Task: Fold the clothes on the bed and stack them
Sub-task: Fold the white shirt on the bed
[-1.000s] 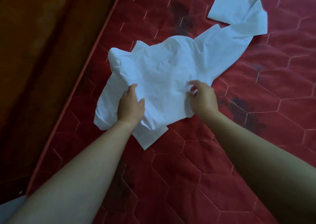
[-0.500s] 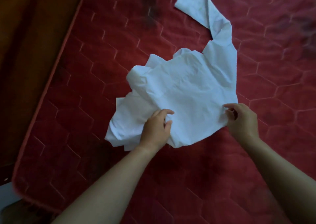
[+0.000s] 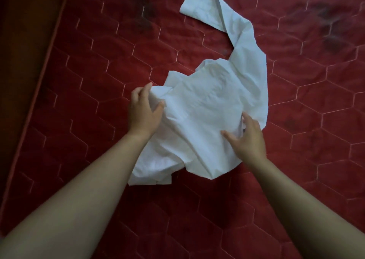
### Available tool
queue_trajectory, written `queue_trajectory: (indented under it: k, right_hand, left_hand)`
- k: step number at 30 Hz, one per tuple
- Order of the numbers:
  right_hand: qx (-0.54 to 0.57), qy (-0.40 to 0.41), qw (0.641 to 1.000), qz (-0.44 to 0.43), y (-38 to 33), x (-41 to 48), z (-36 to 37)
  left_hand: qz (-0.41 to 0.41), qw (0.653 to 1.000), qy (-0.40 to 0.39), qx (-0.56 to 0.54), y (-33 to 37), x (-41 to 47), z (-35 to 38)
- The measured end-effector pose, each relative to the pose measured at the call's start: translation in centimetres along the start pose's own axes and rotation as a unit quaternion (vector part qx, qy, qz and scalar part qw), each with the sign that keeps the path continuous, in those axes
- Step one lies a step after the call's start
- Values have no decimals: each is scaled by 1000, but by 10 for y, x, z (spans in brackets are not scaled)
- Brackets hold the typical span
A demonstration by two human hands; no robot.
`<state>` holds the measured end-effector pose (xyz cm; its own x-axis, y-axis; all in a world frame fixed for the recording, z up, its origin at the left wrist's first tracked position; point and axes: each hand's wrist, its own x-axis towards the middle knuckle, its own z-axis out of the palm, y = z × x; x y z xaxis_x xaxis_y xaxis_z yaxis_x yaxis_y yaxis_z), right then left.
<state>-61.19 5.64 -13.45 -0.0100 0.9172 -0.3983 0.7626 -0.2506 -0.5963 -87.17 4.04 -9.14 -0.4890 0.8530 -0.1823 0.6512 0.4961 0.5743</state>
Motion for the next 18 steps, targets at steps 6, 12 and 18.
queue_trajectory:
  k: [6,12,18]
  right_hand:
    - [29,35,998,-34,6,27,-9]
    - [-4,190,979,-74,14,87,-96]
    - [17,122,983,-138,23,45,-98]
  left_hand:
    - [19,997,-67,37,3,15,6]
    - [-5,987,-140,-76,34,-61,43]
    - [-5,958,-242,-153,85,-119,92]
